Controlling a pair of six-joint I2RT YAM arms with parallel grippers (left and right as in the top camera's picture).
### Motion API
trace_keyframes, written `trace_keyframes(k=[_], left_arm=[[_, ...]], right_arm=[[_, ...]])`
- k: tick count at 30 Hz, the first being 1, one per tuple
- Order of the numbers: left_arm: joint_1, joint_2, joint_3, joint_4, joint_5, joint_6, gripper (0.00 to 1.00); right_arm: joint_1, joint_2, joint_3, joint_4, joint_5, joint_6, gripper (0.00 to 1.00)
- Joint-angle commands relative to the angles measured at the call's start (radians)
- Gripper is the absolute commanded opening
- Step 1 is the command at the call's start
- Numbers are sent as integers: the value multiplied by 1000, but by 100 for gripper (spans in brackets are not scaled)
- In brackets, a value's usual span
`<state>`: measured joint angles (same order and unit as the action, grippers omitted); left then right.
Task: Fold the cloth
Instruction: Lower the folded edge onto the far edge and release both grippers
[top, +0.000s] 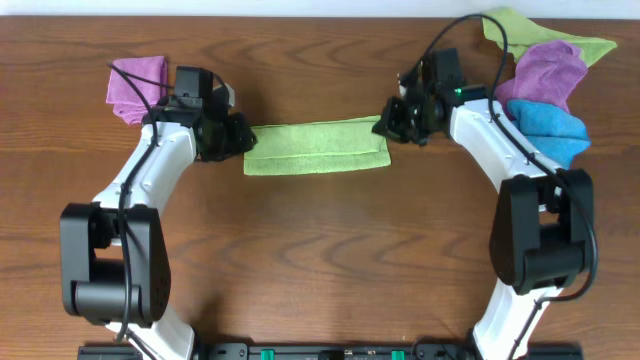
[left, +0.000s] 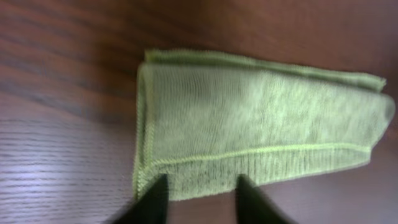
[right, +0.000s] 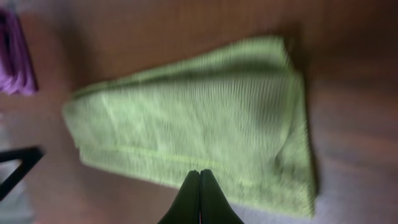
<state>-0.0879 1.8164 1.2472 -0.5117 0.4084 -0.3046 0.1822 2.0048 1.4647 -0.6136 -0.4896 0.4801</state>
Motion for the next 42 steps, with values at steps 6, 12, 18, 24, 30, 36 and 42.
trace_keyframes(k=[6, 12, 18, 24, 30, 36, 42], left_arm=[[-66, -5, 18, 38, -263, 43, 29], [-101, -5, 18, 97, -357, 43, 54], [-105, -5, 18, 93, -364, 39, 61], [-105, -5, 18, 93, -363, 39, 70], [-105, -5, 16, 39, -364, 39, 69], [-105, -5, 16, 22, -344, 40, 55], [-120, -5, 16, 45, -190, 93, 29]], right_arm=[[116, -22, 30, -8, 399, -44, 2], [163, 9, 24, -7, 563, -44, 2], [164, 101, 24, -9, 562, -32, 1], [175, 161, 24, -35, 496, -32, 2], [176, 162, 25, -180, 467, -32, 1], [184, 161, 25, -251, 455, -24, 2], [184, 161, 25, -224, 454, -21, 1]])
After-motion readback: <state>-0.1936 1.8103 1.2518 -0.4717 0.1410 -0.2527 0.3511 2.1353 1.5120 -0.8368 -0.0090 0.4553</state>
